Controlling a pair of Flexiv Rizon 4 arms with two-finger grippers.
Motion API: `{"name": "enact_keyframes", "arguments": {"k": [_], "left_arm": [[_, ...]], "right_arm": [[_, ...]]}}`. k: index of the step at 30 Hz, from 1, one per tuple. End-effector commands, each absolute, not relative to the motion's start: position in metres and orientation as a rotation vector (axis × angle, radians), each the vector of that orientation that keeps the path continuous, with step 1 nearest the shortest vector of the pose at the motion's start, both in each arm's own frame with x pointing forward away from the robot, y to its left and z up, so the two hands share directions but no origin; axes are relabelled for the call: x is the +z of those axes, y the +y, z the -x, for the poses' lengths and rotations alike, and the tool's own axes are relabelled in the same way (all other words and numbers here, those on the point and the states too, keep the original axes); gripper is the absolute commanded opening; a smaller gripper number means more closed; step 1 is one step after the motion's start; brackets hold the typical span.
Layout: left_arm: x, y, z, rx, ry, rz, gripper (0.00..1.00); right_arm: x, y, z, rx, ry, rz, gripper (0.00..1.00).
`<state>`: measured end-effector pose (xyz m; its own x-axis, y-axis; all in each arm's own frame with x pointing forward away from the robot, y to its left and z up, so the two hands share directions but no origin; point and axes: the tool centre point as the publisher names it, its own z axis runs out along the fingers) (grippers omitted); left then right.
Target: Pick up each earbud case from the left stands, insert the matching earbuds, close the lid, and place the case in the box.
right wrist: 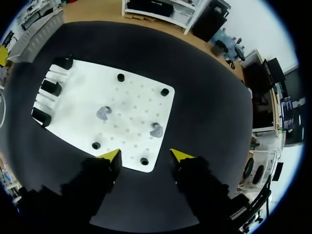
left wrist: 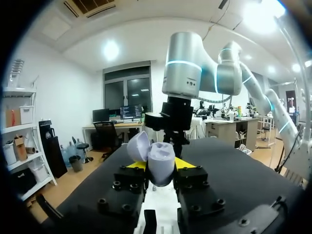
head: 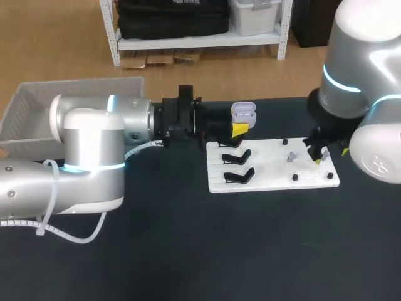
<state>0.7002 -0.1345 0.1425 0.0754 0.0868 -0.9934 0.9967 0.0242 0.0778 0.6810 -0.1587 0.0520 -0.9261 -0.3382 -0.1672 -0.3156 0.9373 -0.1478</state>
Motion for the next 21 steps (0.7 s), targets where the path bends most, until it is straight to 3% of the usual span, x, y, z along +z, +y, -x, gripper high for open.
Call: {"name": "enact_keyframes", "arguments": {"k": [1,21], "left_arm": [[0.141,-0.135,-0.7,-1.088,1.222,-1.281,0.0],[0.141,-0.135,-0.7,-1.088,1.222,-1.281,0.0]], "right_arm": [[0.043,-0.156,-0.694,-0.189,2.919,0.492,0.51],[0.027,-0.165,-0.705,-0.223,2.908,0.415,0.43]]}}
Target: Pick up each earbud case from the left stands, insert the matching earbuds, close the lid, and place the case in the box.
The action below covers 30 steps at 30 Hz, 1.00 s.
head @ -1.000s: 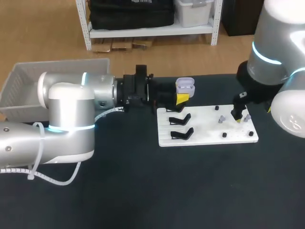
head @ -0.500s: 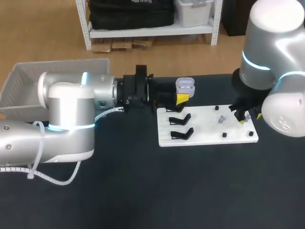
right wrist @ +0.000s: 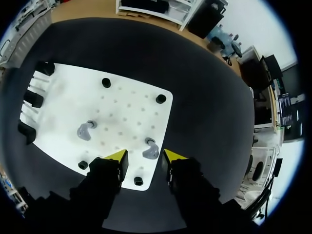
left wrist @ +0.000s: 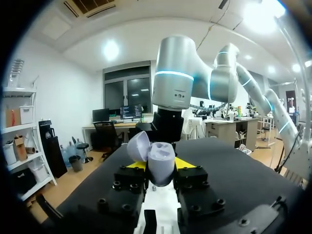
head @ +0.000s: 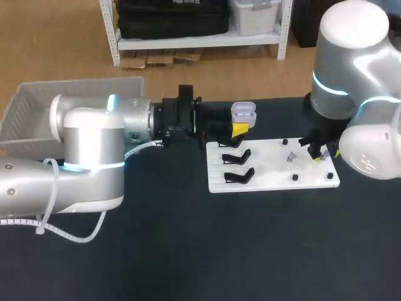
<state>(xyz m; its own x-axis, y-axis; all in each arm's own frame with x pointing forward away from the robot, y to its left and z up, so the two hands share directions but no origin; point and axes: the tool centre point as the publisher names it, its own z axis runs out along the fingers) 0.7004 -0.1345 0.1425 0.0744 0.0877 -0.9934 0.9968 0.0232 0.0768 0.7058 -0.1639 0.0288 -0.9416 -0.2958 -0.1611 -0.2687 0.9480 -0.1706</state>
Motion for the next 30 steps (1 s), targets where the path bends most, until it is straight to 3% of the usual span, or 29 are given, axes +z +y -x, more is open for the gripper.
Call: {"name": "enact_keyframes", "arguments": {"k": [1,19,25,29,30], "left_arm": [[0.141,-0.135,-0.7,-1.088,1.222,-1.281,0.0],[0.141,-0.135,-0.7,-1.088,1.222,-1.281,0.0],[0.141,-0.135,-0.7,-1.088,1.222,-1.281,0.0],[0.141,-0.135,-0.7,-1.088,1.222,-1.281,0.0],[0.141,-0.135,-0.7,-1.088,1.222,-1.281,0.0]], "right_arm": [[0.027,-0.166,-0.704,-0.222,2.908,0.41,0.43],[0.024,-0.17,-0.713,-0.187,2.907,0.38,0.4],[0.022,-0.169,-0.714,-0.184,2.915,0.375,0.28],[0.021,-0.169,-0.712,-0.187,2.921,0.368,0.15],[0.02,-0.169,-0.712,-0.187,2.923,0.368,0.03]]}}
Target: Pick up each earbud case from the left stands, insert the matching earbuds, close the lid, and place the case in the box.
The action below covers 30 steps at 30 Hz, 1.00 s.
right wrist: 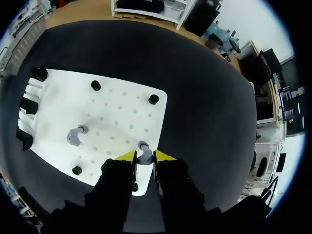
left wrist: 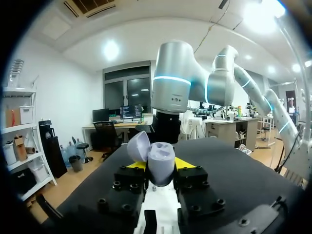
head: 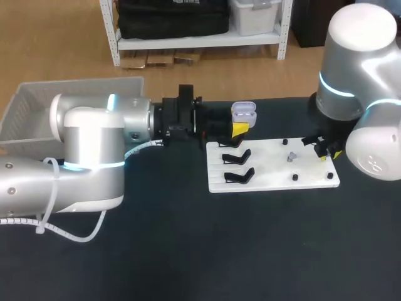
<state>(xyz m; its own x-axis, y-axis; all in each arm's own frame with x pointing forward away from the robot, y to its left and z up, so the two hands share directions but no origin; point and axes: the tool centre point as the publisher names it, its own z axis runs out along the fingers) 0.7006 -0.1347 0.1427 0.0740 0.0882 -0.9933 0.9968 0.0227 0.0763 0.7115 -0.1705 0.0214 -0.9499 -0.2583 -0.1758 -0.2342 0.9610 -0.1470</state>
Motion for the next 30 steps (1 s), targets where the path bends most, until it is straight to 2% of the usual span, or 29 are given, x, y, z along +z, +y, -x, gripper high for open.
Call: {"name": "enact_keyframes", "arguments": {"k": [1,7,16,30], "left_arm": [[0.141,-0.135,-0.7,-1.088,1.222,-1.281,0.0],[0.141,-0.135,-0.7,-1.088,1.222,-1.281,0.0],[0.141,-0.135,-0.7,-1.088,1.222,-1.281,0.0],[0.141,-0.135,-0.7,-1.088,1.222,-1.281,0.0]], "right_arm": [[0.019,-0.169,-0.711,-0.186,2.925,0.367,0.0],[0.026,-0.165,-0.707,-0.183,2.932,0.364,0.0],[0.087,-0.16,-0.691,-0.165,2.938,0.28,0.0],[0.176,-0.101,-0.655,-0.184,2.996,0.224,0.0]]}}
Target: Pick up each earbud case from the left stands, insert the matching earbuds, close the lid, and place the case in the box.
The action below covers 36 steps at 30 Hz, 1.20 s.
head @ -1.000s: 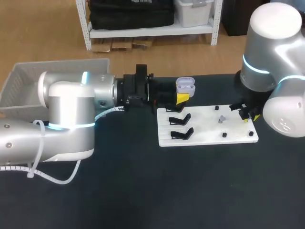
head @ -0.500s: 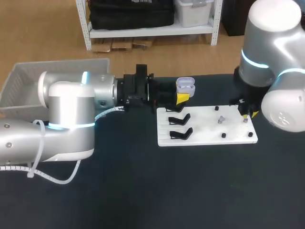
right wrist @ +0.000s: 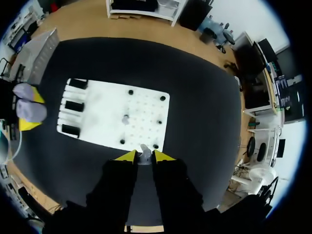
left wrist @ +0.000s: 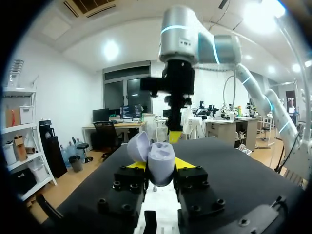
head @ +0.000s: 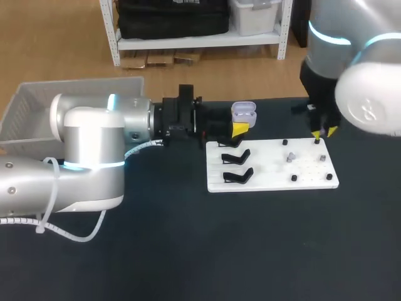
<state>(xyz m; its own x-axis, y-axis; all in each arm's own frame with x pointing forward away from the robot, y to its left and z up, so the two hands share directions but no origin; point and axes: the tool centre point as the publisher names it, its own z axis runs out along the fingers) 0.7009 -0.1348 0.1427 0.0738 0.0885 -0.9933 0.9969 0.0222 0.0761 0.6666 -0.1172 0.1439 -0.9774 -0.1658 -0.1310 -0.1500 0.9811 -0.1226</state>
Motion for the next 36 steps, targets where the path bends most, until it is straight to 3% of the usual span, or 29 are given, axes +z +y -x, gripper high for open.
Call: {"name": "enact_keyframes", "arguments": {"k": [1,7,20,28,36], "left_arm": [[0.141,-0.135,-0.7,-1.088,1.222,-1.281,0.0],[0.141,-0.135,-0.7,-1.088,1.222,-1.281,0.0],[0.141,-0.135,-0.7,-1.088,1.222,-1.281,0.0],[0.141,-0.135,-0.7,-1.088,1.222,-1.281,0.0],[0.141,-0.135,-0.7,-1.088,1.222,-1.281,0.0]], "right_arm": [[0.181,-0.098,-0.653,-0.196,2.996,0.2,0.0],[0.205,-0.077,-0.643,-0.145,3.019,0.267,0.0],[0.205,-0.077,-0.643,-0.145,3.019,0.267,0.0],[0.212,-0.031,-0.664,-0.311,2.996,-0.55,0.0],[0.209,0.001,-0.663,-0.34,2.881,-0.906,0.0]]}}
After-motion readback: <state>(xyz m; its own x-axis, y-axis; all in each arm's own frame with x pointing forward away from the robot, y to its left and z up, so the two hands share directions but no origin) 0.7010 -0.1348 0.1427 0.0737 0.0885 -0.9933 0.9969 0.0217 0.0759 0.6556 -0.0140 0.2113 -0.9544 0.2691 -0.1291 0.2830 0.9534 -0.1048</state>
